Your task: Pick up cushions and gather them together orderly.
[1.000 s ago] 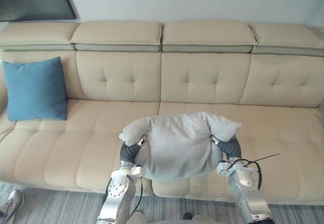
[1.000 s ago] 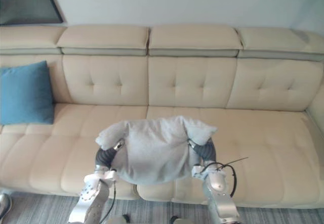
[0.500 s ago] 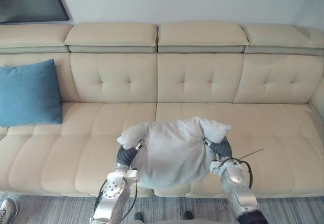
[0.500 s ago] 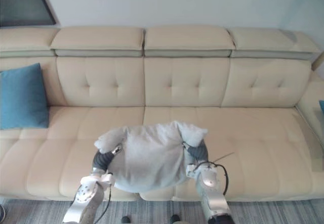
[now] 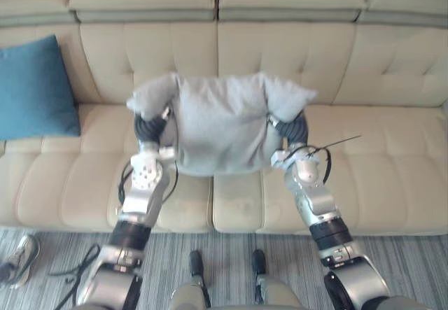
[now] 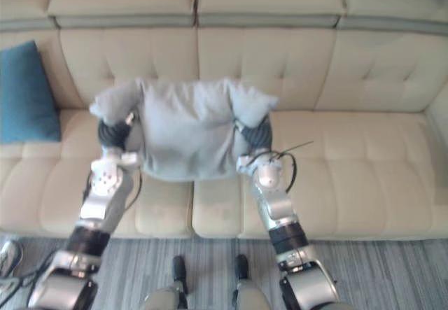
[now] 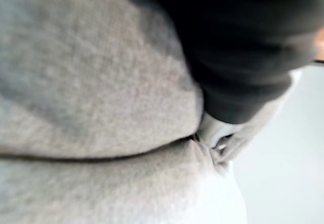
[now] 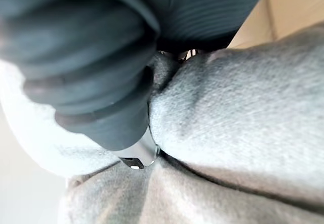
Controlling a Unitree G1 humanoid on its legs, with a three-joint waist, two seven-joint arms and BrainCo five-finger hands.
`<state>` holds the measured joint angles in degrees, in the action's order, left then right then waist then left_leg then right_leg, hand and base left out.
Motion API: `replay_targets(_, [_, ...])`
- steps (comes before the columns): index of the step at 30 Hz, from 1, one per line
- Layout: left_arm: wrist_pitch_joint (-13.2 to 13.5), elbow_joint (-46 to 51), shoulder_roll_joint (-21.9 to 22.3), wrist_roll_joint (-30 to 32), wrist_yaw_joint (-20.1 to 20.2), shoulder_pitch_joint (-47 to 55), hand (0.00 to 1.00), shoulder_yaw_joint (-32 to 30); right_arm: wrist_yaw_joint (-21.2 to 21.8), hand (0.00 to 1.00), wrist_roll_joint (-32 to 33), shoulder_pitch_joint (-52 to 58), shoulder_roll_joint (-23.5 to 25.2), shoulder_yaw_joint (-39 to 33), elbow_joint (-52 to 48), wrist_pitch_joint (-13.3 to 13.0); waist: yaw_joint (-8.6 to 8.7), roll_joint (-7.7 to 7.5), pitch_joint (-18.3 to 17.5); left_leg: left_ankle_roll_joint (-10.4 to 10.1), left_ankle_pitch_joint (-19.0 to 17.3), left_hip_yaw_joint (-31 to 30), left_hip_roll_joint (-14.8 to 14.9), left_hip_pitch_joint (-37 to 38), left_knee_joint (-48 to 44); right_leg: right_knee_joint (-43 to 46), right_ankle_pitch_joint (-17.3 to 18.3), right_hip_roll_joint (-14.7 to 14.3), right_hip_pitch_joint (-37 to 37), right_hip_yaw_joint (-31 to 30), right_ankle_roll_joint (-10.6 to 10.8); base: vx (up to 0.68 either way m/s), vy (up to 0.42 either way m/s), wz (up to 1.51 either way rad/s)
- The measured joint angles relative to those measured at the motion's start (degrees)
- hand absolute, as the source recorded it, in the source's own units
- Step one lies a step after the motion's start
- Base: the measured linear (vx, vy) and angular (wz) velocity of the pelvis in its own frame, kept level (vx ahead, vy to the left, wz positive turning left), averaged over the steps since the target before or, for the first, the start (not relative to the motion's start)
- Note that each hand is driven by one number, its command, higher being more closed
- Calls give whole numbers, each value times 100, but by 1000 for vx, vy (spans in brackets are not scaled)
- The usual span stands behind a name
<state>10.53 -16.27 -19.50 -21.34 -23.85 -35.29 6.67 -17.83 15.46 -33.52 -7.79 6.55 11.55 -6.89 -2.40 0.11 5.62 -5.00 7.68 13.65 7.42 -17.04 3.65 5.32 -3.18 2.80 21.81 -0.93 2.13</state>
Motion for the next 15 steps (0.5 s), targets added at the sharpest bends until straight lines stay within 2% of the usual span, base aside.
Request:
replay_targets(4, [31, -304, -44, 348, -189, -1087, 100, 5, -382, 100, 34, -425, 47, -347, -426, -191, -52, 123, 157, -11, 206, -98, -21, -378, 131, 223, 52, 16, 479, 110, -6, -4, -6, 13])
replay_targets(6, [31, -528, -36, 385, -251, -1605, 100, 11, -586, 100, 36, -777, 93, -538, -451, -301, -41, 252, 305, -15, 332, -196, -46, -580, 221, 305, 73, 32, 689, 214, -13, -10, -4, 22])
replay_targets(10, [27, -960, -25, 379, -338, -2252, 100, 31, -842, 100, 36, -1224, 105, -707, -444, -382, -56, 342, 495, -81, 452, -331, -91, -1028, 221, 765, 293, 92, 1278, 335, -48, -17, -18, 21])
replay_targets(15, [-21, -1041, 16, 382, -347, -2510, 100, 30, -965, 100, 35, -1391, 157, -837, -438, -387, -100, 413, 766, -178, 640, -402, -102, -1538, 221, 1105, 430, 143, 1859, 465, -119, -2, -35, 18])
